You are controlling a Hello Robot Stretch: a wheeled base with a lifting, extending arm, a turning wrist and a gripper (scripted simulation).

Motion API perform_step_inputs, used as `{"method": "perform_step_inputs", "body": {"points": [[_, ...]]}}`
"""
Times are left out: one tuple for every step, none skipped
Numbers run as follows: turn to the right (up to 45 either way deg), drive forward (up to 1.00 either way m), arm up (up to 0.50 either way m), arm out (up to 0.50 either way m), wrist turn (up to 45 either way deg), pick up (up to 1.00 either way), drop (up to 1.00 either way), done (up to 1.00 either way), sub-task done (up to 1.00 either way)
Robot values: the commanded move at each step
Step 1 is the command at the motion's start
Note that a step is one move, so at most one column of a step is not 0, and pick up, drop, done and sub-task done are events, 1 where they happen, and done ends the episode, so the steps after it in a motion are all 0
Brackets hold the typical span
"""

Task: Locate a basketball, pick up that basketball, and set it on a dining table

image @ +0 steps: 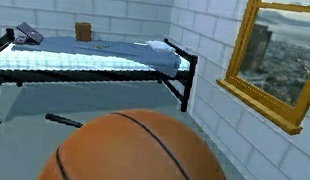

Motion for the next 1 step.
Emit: {"method": "perform_step_inputs", "body": {"points": [[-45.0,0.0,0.0,0.0,0.0,0.0,0.0,0.0,0.0]]}}
